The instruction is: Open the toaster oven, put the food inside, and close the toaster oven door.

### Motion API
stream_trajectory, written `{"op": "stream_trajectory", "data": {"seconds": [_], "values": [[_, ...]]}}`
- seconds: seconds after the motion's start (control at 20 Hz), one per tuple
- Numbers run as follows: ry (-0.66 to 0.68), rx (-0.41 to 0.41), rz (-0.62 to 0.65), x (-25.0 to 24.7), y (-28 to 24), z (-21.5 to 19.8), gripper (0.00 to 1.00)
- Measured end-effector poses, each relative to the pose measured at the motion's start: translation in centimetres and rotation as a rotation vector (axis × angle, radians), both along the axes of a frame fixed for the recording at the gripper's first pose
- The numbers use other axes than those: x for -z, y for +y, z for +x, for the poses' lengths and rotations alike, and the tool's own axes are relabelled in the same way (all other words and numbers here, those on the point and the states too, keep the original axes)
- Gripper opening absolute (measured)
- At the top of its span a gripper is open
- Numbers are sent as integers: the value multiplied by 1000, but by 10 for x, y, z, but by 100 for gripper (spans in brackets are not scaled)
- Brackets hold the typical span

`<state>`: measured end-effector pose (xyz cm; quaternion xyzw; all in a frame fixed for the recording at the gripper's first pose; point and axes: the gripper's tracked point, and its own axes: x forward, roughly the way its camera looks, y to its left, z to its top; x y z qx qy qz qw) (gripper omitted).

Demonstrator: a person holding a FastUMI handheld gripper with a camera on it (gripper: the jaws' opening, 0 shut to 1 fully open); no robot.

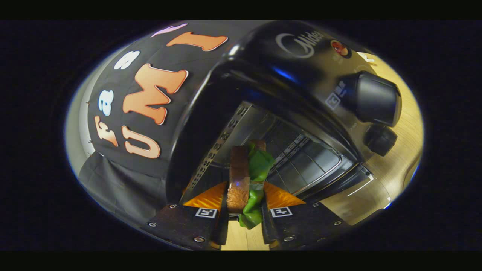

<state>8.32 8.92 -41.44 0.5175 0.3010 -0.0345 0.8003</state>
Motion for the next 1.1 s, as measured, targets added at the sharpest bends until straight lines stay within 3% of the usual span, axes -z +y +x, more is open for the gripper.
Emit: {"op": "stream_trajectory", "data": {"seconds": [0.35,0.9,1.1], "values": [[-9,45,-126,7,-3,7,41],[87,-105,-251,-7,-8,-33,89],[99,-164,-268,-11,-8,-50,97]]}}
